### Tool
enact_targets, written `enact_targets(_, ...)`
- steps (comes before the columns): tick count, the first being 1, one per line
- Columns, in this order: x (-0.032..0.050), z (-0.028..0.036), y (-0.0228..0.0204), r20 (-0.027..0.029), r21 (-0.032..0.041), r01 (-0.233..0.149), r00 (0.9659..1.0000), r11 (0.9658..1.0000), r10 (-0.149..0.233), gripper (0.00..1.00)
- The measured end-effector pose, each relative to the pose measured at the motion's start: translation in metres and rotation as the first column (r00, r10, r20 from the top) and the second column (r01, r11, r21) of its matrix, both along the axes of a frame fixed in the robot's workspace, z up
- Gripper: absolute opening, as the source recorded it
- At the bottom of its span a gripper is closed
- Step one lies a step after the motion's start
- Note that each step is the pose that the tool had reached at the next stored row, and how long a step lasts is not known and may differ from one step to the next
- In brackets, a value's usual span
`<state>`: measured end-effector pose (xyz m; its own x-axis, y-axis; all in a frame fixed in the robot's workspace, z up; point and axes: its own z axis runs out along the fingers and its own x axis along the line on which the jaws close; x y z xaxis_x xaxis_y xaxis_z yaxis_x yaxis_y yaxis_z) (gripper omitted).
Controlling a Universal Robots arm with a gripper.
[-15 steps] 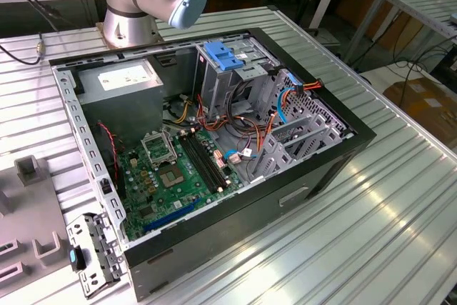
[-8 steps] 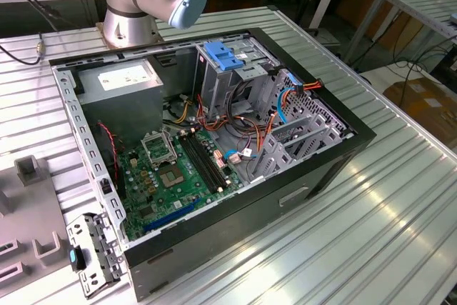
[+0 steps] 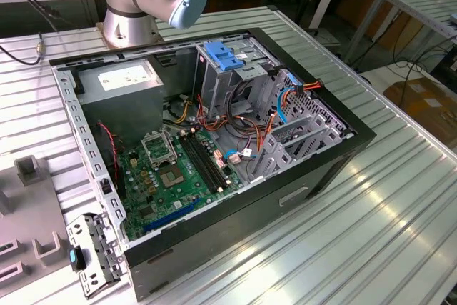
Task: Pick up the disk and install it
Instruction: 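Pick up the disk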
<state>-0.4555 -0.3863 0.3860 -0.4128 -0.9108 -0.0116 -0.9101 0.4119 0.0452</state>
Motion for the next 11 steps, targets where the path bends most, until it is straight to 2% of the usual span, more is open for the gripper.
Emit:
enact_targets(8, 0.0000, 0.0000, 0.0000, 0.0000, 0.0000, -0.002, 1.0000, 1.0000, 0.002, 0.11)
enact_targets(11, 0.0000, -0.0001, 0.0000, 0.0001, 0.0001, -0.050, 0.9987, 0.9987, 0.050, 0.11)
